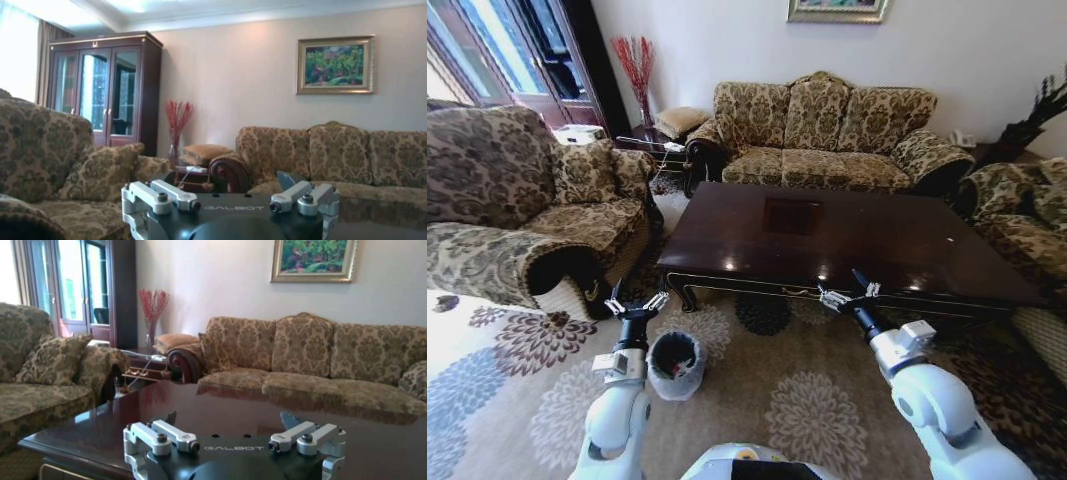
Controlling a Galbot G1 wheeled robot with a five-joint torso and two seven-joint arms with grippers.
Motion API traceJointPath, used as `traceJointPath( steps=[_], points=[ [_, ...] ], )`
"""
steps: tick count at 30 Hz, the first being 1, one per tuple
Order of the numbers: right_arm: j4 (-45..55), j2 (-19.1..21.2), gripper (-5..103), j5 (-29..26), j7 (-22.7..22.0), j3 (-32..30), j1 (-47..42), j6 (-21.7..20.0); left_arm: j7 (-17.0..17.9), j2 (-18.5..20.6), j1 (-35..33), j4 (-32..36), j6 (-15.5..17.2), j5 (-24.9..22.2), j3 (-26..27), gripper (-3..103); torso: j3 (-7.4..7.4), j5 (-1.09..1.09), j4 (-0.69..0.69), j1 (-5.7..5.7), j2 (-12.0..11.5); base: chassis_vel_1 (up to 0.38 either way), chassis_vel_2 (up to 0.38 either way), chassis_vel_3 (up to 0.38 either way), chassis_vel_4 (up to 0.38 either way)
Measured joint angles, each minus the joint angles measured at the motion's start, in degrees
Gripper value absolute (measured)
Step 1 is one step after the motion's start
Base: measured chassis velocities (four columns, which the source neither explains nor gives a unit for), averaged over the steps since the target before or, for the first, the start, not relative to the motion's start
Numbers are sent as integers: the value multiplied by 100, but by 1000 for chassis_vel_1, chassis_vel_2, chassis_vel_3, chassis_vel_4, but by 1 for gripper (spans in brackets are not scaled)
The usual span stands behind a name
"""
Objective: Move to the front of the table and place the trash on the table into the trash bin.
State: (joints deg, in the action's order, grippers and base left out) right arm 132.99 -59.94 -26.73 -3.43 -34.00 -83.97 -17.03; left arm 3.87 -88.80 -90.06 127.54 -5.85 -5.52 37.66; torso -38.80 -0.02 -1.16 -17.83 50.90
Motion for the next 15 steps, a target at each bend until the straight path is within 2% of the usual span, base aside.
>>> traceJointPath(
  steps=[15],
  points=[
    [43, -18, 100, 69, 11, 86, -30, 41, -33, -28, -213, 107, -149, -7, 1, 100, 0, 2, -1, 0, 0, -151, -154, 160, 153]
  ],
)
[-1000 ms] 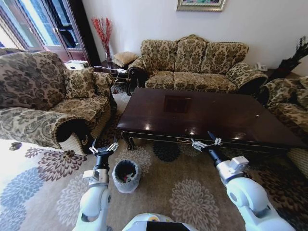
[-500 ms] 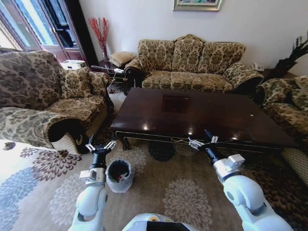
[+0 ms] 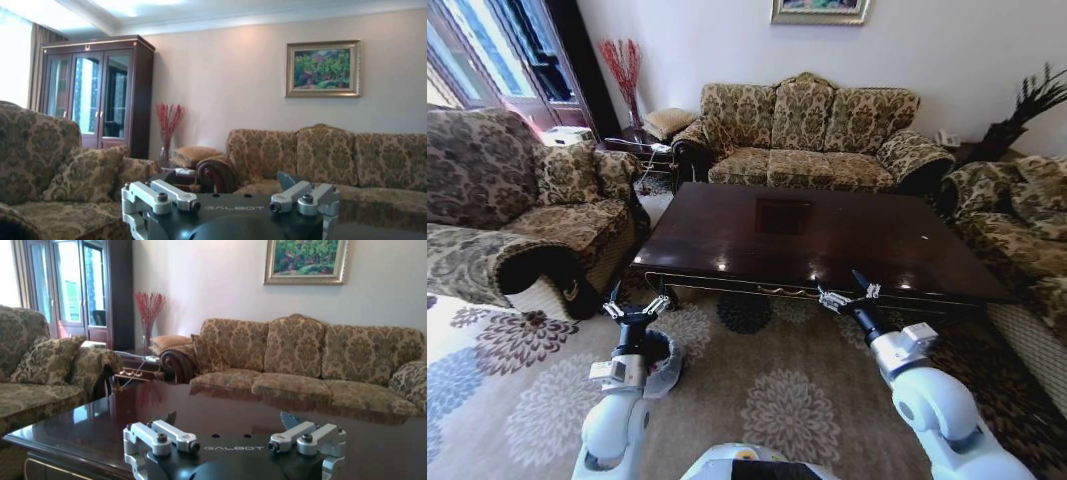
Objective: Move to the front of the table and place the trash on the table into the trash bin.
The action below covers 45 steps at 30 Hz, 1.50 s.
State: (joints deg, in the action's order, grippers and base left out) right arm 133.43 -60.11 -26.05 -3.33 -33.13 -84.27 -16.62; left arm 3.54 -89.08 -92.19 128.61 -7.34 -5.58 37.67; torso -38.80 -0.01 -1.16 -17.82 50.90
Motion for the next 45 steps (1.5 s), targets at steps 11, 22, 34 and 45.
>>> traceJointPath(
  steps=[11, 22, 34, 45],
  points=[
    [15, 27, 100, 15, -12, 43, 23, 6, -27, -12, -56, 5, -47, -23, -10, 100, 0, -1, 0, 0, 0, -172, -159, 163, 158],
    [-50, -22, 100, 81, -75, -261, -58, 53, -196, 6, -212, 179, 157, -261, -5, 100, 0, 0, 0, 0, 0, -149, -163, 164, 153],
    [114, -729, 100, 1035, -8, -999, -1128, 682, -234, 102, -617, 904, 862, -506, -142, 100, 0, -6, -1, 0, 0, -74, -83, 77, 77],
    [517, -1680, 100, 1022, 262, -1641, -2333, 1434, -152, 395, -766, 931, 1481, -461, -493, 100, 1, -1, 1, 1, 0, 0, 0, 0, 0]
  ],
)
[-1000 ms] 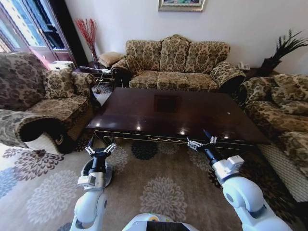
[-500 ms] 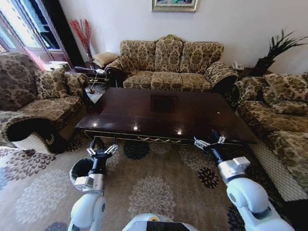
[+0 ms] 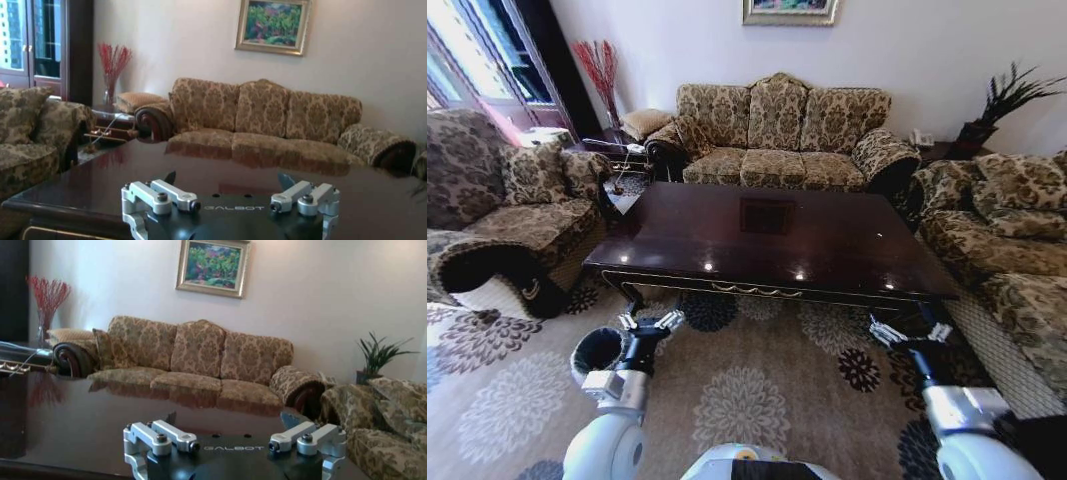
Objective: Move to the front of the table and place the trash on the table into the trash bin.
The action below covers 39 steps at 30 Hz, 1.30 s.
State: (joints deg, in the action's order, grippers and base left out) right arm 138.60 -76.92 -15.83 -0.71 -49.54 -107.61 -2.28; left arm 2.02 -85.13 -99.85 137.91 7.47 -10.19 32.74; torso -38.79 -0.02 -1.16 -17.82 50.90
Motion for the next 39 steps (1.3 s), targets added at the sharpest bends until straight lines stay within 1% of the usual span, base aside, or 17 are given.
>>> traceJointPath(
  steps=[2, 4, 7, 10, 16, 39],
  points=[
    [71, -67, 100, 16, 0, 27, -33, -1, 14, 33, 62, -37, 27, 58, -16, 100, 0, -2, 0, 0, 0, 0, 0, 0, 0],
    [136, -124, 100, 28, -6, 72, 18, -42, 32, 90, 164, -44, 143, 63, -38, 100, 0, -2, 0, 0, 0, 0, 0, 0, 0],
    [155, -129, 100, 38, -26, 85, 109, -96, 29, 125, 225, -17, 232, 49, -74, 100, 0, -1, -1, 0, 0, 0, 0, 0, 0],
    [189, -117, 100, 124, -148, 138, 168, -223, 16, 131, 260, 19, 349, 105, -133, 100, -1, 2, -1, -1, 0, 0, 0, 0, 0],
    [195, -104, 100, 141, -181, 158, 182, -259, 13, 129, 265, 22, 364, 124, -138, 100, -1, -1, -1, 0, 0, 0, 0, 0, 0],
    [191, -88, 100, 136, -184, 165, 194, -267, 7, 122, 263, 22, 347, 132, -132, 100, -1, 1, -1, -1, 0, 0, 0, 0, 0]
  ],
)
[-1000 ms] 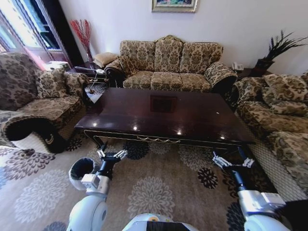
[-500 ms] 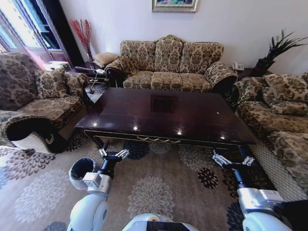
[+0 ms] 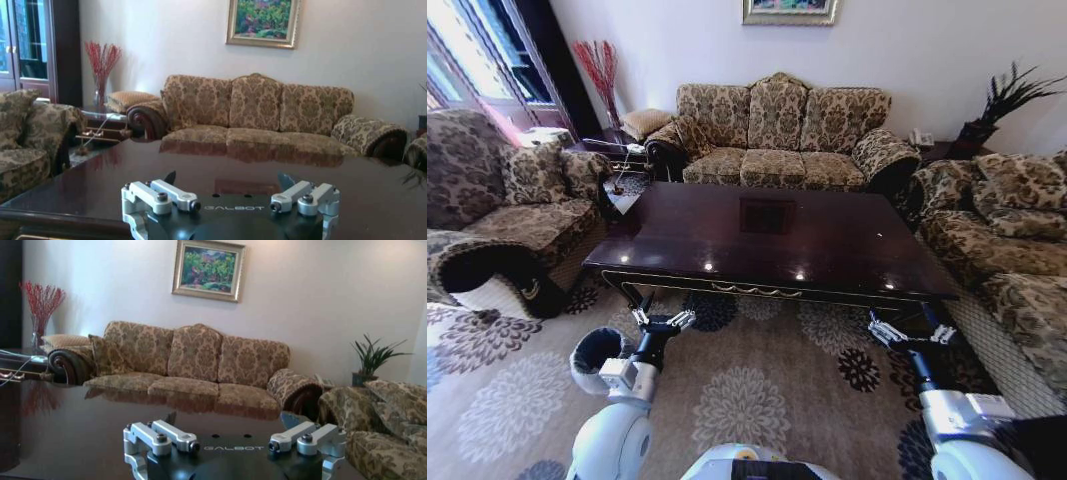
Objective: Move to the front of the table and place the trash on the table into the trash bin.
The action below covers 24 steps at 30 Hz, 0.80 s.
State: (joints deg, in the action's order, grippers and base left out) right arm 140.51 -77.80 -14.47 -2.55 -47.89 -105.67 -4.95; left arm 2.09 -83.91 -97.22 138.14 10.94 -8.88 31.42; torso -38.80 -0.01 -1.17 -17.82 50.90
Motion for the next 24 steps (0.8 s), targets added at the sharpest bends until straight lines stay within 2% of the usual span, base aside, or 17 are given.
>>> traceJointPath(
  steps=[24],
  points=[
    [-6, 3, 100, -7, 2, 0, 2, -1, 0, -1, -1, -6, -5, -1, 1, 100, 0, 0, 0, 0, 0, 0, 0, 0, 0]
  ],
)
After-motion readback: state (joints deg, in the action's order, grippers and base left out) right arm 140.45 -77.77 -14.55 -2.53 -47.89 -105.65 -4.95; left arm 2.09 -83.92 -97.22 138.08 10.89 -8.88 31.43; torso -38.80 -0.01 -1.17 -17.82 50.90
